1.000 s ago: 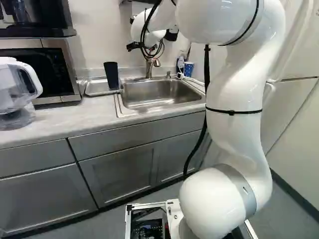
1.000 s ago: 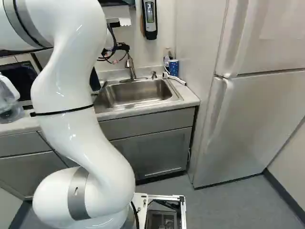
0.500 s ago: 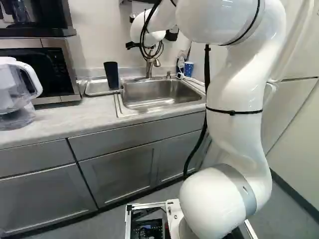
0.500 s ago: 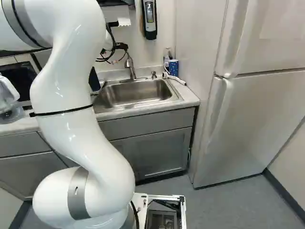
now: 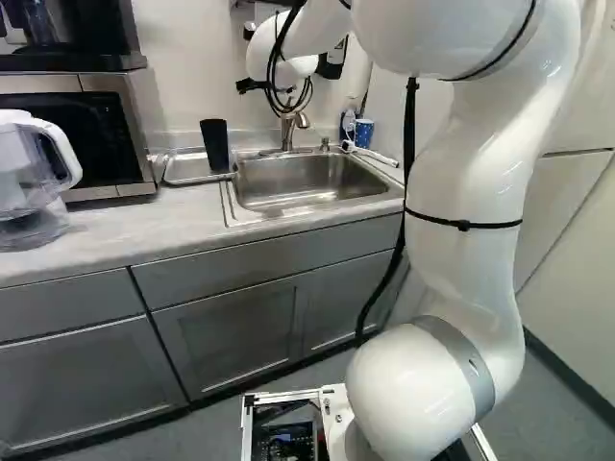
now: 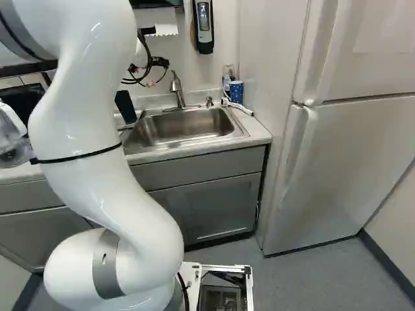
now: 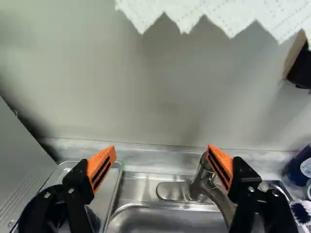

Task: Rinse the cup and place it in the tray

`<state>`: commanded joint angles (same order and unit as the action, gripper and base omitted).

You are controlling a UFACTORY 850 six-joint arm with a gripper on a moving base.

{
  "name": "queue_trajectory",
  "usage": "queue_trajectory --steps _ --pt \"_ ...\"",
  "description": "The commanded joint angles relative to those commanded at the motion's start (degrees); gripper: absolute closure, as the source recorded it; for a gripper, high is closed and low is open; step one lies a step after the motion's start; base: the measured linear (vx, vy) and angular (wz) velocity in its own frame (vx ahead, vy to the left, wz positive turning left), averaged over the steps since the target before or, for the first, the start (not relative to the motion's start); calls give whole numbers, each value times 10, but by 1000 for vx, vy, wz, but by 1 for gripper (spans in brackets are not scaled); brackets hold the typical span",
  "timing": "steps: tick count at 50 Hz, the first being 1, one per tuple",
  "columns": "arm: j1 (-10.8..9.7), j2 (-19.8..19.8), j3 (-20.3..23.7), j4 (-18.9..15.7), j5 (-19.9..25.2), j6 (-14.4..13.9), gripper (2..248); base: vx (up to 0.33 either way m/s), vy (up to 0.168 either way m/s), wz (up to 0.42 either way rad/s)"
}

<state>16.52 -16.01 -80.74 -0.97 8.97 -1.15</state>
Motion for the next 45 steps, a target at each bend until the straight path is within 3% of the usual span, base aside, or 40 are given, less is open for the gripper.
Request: queue_trajectory --steps 22,45 --pt "7 47 53 0 -4 0 3 0 0 0" --pt "15 95 104 0 -44 0 3 0 0 0"
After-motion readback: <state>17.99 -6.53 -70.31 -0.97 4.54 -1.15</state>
